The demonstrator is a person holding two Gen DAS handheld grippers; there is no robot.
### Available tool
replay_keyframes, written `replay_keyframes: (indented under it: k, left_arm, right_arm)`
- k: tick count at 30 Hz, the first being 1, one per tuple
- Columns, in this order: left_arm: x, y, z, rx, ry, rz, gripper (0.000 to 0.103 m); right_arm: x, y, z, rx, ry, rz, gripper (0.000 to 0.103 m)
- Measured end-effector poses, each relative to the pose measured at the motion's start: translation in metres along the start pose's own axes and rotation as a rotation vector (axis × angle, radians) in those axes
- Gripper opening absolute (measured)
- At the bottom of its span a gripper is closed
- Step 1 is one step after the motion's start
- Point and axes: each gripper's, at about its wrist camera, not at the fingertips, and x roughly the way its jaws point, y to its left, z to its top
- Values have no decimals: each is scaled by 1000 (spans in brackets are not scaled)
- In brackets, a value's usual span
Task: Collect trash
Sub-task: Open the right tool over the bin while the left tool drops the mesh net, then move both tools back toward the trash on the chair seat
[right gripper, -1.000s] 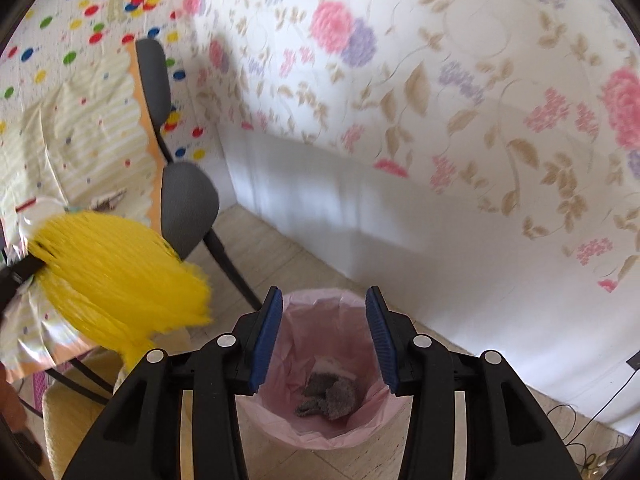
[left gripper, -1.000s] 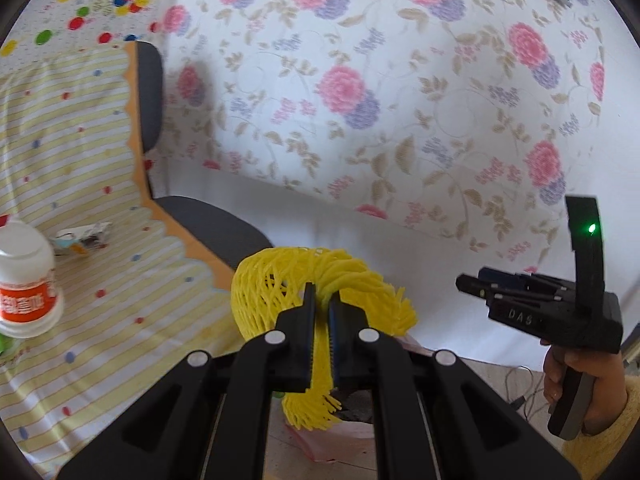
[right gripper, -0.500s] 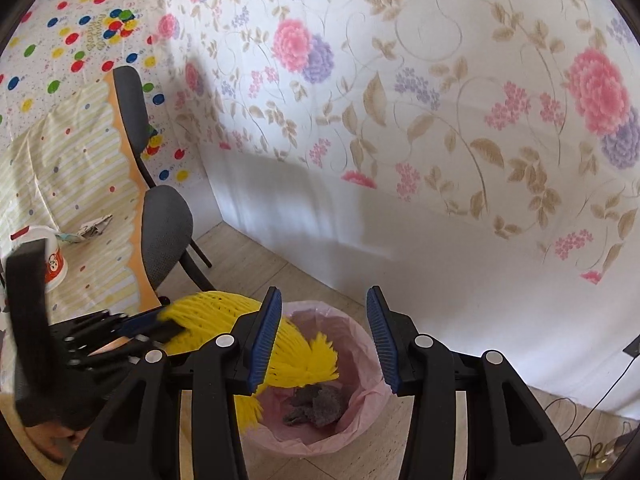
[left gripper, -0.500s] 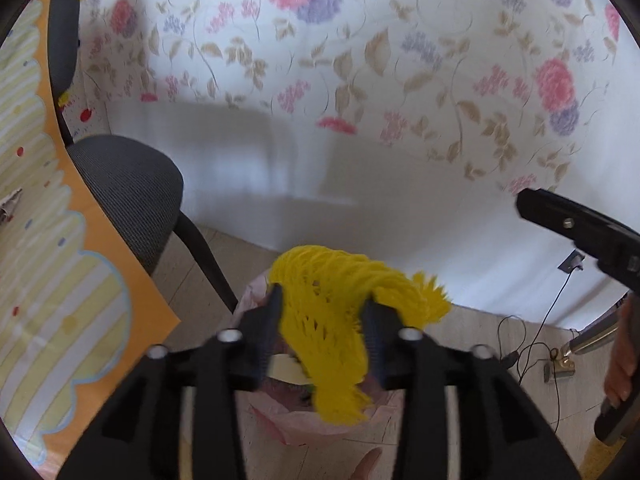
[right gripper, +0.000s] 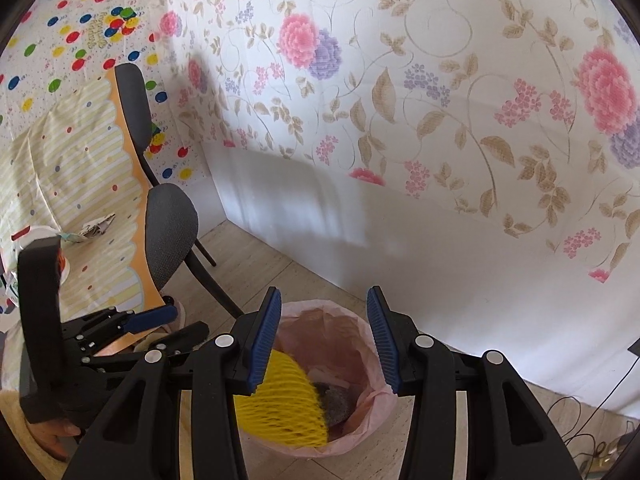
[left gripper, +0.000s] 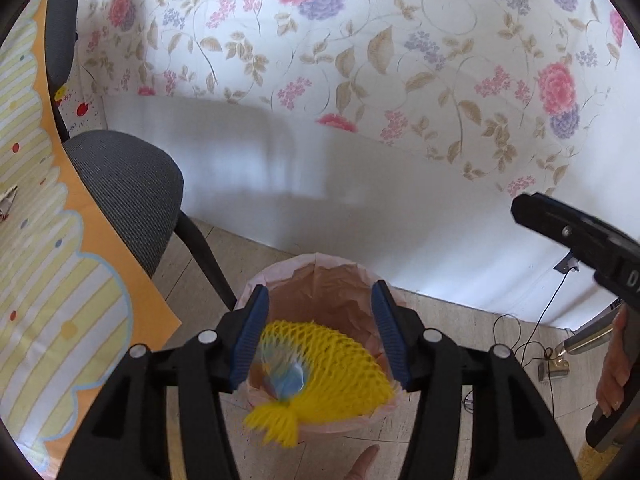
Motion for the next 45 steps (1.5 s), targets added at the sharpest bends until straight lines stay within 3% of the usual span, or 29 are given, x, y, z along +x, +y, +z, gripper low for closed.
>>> replay_keyframes:
  k: [4, 13, 25, 32, 36, 45]
  left_arm:
    - [-19, 13, -3, -29, -32, 40, 52]
    - [-92, 63, -36, -87, -140, 271, 52]
    - [-204, 140, -87, -281, -214, 468, 52]
    - [-266, 195, -113, -421, -236, 655, 57]
    - [-288, 226, -123, -500, -246, 699, 58]
    - [-284, 269, -112, -541, -235, 732, 58]
  right_arm:
    - [-3, 0, 0, 2, -3, 9, 47]
    - [-6, 45, 3, -53, -22, 115, 47]
    - [-13, 179, 18, -253, -5, 380, 49]
    - [-11, 259, 29, -381, 2, 494, 53]
    - [3, 298, 33, -435, 6, 520, 58]
    - [65, 354, 61, -474, 49, 538, 58]
